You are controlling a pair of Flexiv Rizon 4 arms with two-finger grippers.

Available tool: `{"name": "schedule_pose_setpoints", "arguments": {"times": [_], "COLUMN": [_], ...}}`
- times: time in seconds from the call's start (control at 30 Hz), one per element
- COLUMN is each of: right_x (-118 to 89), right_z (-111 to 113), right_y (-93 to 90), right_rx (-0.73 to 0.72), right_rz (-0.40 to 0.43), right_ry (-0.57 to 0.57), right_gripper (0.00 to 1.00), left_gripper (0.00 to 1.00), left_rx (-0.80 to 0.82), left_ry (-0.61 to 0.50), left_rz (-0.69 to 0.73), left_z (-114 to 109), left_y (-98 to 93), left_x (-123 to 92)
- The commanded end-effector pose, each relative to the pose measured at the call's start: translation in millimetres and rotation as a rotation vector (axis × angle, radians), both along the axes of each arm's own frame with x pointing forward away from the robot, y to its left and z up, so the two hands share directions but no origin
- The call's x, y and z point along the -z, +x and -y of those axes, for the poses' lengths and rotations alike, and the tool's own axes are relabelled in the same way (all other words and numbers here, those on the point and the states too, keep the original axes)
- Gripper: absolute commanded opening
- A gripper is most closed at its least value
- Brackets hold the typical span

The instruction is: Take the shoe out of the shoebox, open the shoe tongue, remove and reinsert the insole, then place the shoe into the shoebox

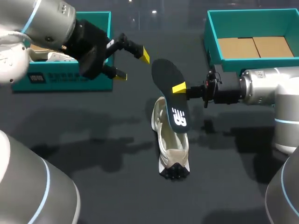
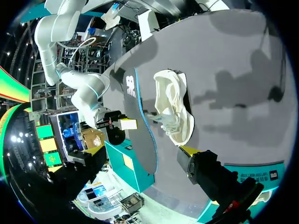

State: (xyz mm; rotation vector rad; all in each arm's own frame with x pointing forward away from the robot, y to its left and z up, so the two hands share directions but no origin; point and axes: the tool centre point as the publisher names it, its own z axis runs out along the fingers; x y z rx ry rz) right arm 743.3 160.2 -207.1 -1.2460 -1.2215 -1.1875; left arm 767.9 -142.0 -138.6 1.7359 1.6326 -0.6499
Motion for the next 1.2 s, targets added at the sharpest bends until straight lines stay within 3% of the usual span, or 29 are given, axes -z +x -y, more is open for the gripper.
{"name": "schedule_pose_setpoints", "arguments": {"times": [0.03,0.13,0.47,0.67,1.1,1.13,1.17,1.2], "right_x": [0.2,0.2,0.2,-4.0,2.5,2.6,2.6,2.6], "right_z": [-0.3,-0.3,-0.3,-4.3,-11.2,-11.3,-11.3,-11.3], "right_y": [-1.2,-1.2,-1.2,-1.7,-13.6,-13.6,-13.6,-13.6], "right_rx": [0.001,0.001,0.001,0.022,0.059,0.06,0.061,0.061], "right_rz": [0.0,0.0,0.0,0.019,0.037,0.037,0.036,0.036], "right_ry": [-0.002,-0.002,-0.002,0.008,0.013,0.014,0.015,0.015], "right_gripper": [0.0,0.0,0.0,0.0,0.0,0.0,0.0,0.0], "left_gripper": [1.0,1.0,1.0,1.0,1.0,0.98,0.88,0.85], "left_rx": [-0.011,0.006,0.006,0.007,-0.074,-0.074,-0.08,-0.081], "left_ry": [-0.315,-0.482,-0.482,-0.588,-0.66,-0.659,-0.653,-0.652], "left_rz": [0.032,0.09,0.09,0.013,-0.054,-0.053,-0.052,-0.052], "left_z": [-8.2,-17.7,-17.7,6.6,49.7,53.1,57.0,60.4], "left_y": [-8.3,-13.8,-13.8,-8.8,7.7,9.0,8.7,9.4], "left_x": [26.7,43.3,43.3,62.2,68.7,69.4,69.8,70.5]}}
